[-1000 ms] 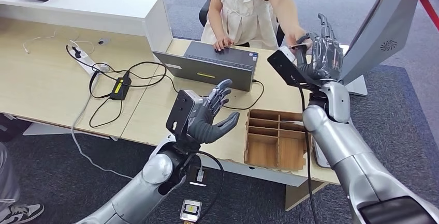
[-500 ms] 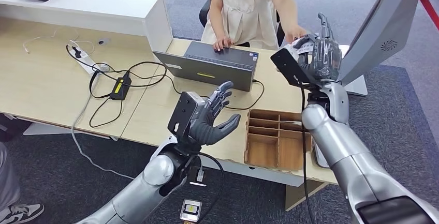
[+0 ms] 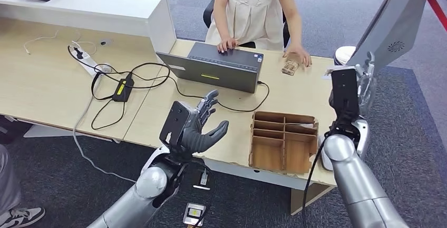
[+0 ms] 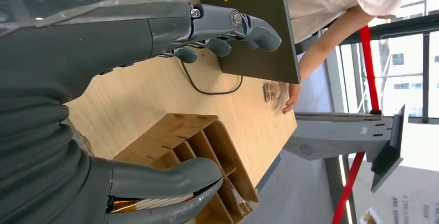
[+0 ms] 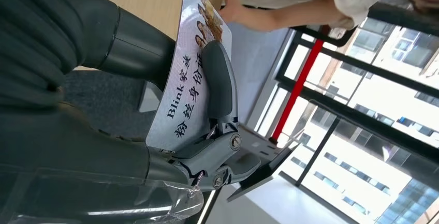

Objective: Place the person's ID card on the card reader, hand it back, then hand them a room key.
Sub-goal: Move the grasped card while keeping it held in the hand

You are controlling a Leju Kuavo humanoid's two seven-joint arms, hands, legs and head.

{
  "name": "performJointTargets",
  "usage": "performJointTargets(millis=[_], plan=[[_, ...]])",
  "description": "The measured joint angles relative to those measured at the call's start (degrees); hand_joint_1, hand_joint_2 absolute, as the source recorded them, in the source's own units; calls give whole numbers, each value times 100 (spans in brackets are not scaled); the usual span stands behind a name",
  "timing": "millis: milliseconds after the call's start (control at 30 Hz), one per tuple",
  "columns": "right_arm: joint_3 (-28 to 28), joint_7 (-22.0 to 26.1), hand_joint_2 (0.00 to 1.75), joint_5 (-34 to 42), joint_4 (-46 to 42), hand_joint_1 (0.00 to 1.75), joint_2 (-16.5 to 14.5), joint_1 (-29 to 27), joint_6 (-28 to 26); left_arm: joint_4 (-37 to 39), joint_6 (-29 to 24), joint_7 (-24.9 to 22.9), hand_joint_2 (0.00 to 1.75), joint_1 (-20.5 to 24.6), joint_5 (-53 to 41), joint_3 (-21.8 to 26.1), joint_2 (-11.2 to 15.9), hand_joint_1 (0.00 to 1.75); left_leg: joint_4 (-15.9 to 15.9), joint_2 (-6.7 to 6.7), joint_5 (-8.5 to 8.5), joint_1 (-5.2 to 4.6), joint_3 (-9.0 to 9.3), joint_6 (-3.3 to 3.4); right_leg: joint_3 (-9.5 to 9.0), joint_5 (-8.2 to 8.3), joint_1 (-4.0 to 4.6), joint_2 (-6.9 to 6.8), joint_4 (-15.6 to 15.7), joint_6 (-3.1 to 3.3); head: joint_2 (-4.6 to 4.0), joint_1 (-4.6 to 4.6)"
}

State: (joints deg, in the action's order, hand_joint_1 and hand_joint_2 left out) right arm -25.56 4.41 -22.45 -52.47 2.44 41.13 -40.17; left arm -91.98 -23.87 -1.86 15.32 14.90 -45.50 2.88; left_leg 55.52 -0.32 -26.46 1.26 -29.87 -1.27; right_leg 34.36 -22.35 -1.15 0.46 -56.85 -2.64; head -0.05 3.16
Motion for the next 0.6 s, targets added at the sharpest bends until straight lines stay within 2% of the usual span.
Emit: performJointTargets(millis=[200, 400, 600], plan=[[552, -450, 175, -469, -1062, 175, 449, -863, -7, -86, 264, -45, 175, -98, -122, 100, 22, 0, 0, 1, -1, -1, 1, 0, 0, 0, -1, 2, 3, 0, 0, 0], [1029, -753, 175, -966, -1718, 175, 851, -1532, 18, -145, 241, -94, 175, -140, -124, 136, 31, 0, -1, 1, -1, 0, 2, 0, -3, 0, -1, 1, 3, 0, 0, 0], [1172, -1131, 175, -1968, -1890, 175, 1074, -1974, 598, -166, 231, -30, 175, -139, -81, 134, 37, 0, -3, 3, -1, 0, 1, 0, -3, 0, -1, 2, 3, 0, 0, 0]])
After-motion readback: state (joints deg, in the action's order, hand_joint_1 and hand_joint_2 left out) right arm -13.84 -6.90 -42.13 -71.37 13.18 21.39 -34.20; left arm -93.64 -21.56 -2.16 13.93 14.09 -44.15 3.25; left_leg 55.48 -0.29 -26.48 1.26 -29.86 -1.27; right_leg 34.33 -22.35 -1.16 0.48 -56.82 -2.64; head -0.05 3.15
